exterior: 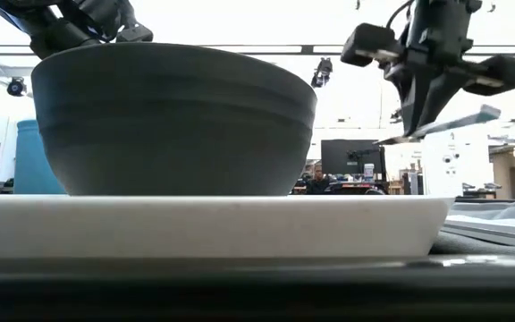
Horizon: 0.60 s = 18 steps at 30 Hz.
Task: Set up tray
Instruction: Put the white knife on the gray napkin to the right side of the white fork
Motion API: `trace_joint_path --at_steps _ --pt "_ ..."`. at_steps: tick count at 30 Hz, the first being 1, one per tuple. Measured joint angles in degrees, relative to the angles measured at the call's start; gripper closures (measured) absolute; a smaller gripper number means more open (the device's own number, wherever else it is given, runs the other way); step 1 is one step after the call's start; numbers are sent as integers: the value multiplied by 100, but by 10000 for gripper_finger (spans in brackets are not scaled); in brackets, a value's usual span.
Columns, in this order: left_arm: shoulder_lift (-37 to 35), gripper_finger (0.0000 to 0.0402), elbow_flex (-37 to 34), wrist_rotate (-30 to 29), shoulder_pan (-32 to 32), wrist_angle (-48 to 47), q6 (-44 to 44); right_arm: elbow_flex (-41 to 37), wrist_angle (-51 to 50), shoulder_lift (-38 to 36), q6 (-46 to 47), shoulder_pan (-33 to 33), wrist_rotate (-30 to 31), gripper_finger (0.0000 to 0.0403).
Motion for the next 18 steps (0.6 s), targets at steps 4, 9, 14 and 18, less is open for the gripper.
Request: trace_joint_path --at_steps 4,9,14,18 --pt "-2 282 0 7 0 -2 0 333 188 464 428 445 -240 390" --pt "1 282 -33 24 0 -5 0 582 849 1140 543 807 -588 390" --pt "5 282 -57 26 0 -5 0 657 889 1638 825 920 -600 390" --pt "5 282 -61 45 0 -7 0 600 905 1755 844 917 -579 390"
